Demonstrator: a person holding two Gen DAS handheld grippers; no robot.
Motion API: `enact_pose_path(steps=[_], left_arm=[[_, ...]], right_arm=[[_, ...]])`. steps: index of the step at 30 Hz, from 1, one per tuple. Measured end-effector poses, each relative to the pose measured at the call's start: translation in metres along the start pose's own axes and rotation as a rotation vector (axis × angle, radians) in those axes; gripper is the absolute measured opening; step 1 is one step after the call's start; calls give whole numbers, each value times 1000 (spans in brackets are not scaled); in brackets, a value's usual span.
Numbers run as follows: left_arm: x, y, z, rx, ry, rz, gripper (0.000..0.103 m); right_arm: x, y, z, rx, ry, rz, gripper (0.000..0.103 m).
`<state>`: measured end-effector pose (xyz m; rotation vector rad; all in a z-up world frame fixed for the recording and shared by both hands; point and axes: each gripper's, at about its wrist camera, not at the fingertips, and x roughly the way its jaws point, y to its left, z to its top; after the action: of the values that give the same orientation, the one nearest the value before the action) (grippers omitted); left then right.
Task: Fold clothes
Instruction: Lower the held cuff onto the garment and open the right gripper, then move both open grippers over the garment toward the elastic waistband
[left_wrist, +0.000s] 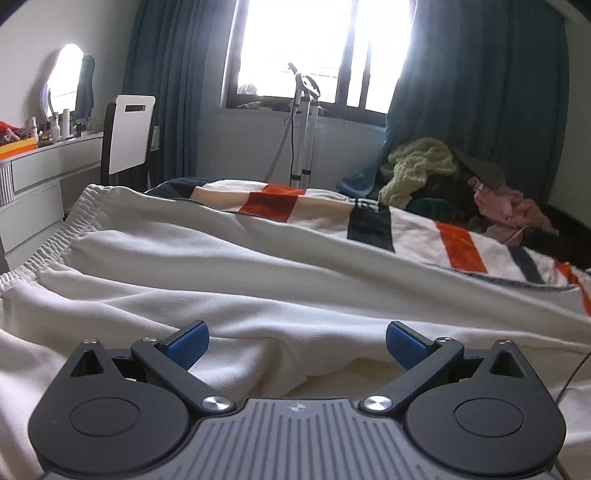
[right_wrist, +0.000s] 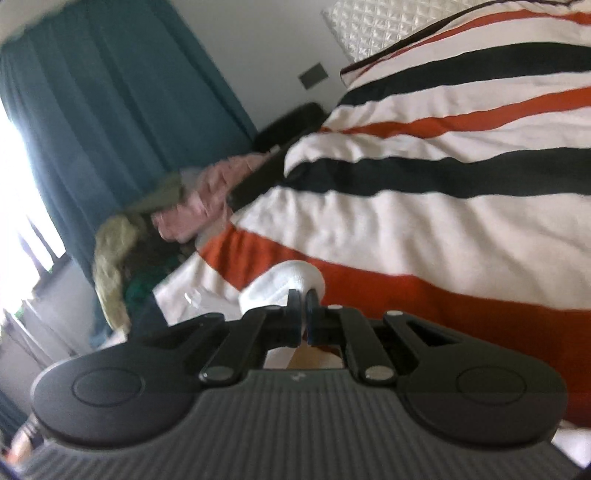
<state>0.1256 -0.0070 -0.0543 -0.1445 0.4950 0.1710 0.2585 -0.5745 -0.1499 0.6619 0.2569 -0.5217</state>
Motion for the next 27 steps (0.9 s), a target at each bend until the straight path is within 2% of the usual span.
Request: enact_pose_path(steps=[3, 5, 7, 8, 9, 11, 14, 20, 23, 25, 27], left_arm=[[-7, 1, 3, 4, -12, -10, 103], [-11, 1, 4, 6, -20, -16, 103], [-15, -1, 5, 9, -31, -26, 103], [-17, -2, 6, 11, -36, -30, 103], [-20, -3, 6, 18, -45, -29, 103], [-27, -6, 6, 32, -56, -34, 103], [-40, -8, 8, 47, -65, -46, 103], [-81, -5, 13, 51, -104, -94, 103], [-104, -1, 16, 38, -88, -137, 103], [-122, 6, 16, 13, -97, -193, 103], [-137, 11, 11, 21, -112, -198, 103]], right_arm=[[7, -6, -9, -37, 82, -13, 11], [-1, -7, -11, -48, 90, 7, 13], [-15, 4, -8, -116, 84, 14, 20], [-22, 9, -6, -152, 79, 21, 35], [-34, 17, -6, -200, 63, 43, 65], [-63, 32, -7, -273, 14, 87, 89], [-109, 55, -10, -373, -16, 173, 87], [-209, 103, -33, -490, 71, 385, 87], [-256, 120, -45, -547, 108, 422, 87], [-288, 124, -52, -584, 91, 456, 87], [-317, 122, -59, -614, 69, 495, 87]])
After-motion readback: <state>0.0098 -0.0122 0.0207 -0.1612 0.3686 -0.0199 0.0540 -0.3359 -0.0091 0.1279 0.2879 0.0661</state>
